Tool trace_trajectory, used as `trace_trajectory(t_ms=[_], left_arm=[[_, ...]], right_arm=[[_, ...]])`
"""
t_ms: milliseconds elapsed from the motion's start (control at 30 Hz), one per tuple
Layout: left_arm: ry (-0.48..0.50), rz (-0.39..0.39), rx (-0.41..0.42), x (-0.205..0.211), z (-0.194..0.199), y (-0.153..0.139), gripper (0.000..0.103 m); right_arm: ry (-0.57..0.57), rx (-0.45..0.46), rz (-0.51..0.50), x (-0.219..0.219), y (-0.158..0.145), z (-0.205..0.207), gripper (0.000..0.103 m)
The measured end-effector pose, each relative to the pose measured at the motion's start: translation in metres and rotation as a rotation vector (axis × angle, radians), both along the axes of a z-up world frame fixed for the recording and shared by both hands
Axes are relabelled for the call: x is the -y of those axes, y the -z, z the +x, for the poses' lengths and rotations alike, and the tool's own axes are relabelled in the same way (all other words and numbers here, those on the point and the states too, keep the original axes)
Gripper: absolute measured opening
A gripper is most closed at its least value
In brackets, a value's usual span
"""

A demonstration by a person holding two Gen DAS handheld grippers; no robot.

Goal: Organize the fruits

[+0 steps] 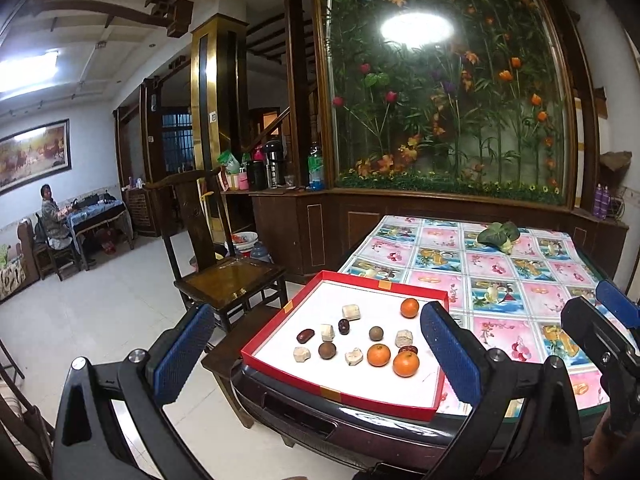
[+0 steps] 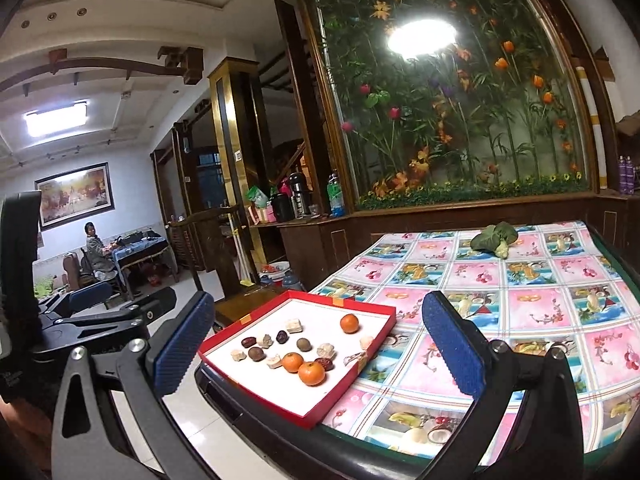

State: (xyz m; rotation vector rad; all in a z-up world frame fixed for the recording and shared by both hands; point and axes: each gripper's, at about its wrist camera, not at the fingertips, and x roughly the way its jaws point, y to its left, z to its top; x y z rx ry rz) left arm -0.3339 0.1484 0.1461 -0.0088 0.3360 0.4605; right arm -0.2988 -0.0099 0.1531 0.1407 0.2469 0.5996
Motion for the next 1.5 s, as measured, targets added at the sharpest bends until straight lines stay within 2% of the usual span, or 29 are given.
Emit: trace_trajectory(t_ms=[400, 700, 1500], left_arm=[[-0.034, 0.014, -0.007, -0.003, -0.001, 0.004, 0.103], [0.004, 0.047, 0.021, -0.001, -0.007, 0.006, 0.103], [0.018, 0.007, -0.013, -0.004, -0.005, 0.007, 0.103]], right_arm=[[-0.016, 0.047, -0.042, -0.012, 0.002, -0.011, 0.103], [-0.022, 0.038, -0.052, -0.016, 0.006, -0.012, 0.103], [-0.026, 0.062, -0.069, -0.019, 0.009, -0.016, 0.103]])
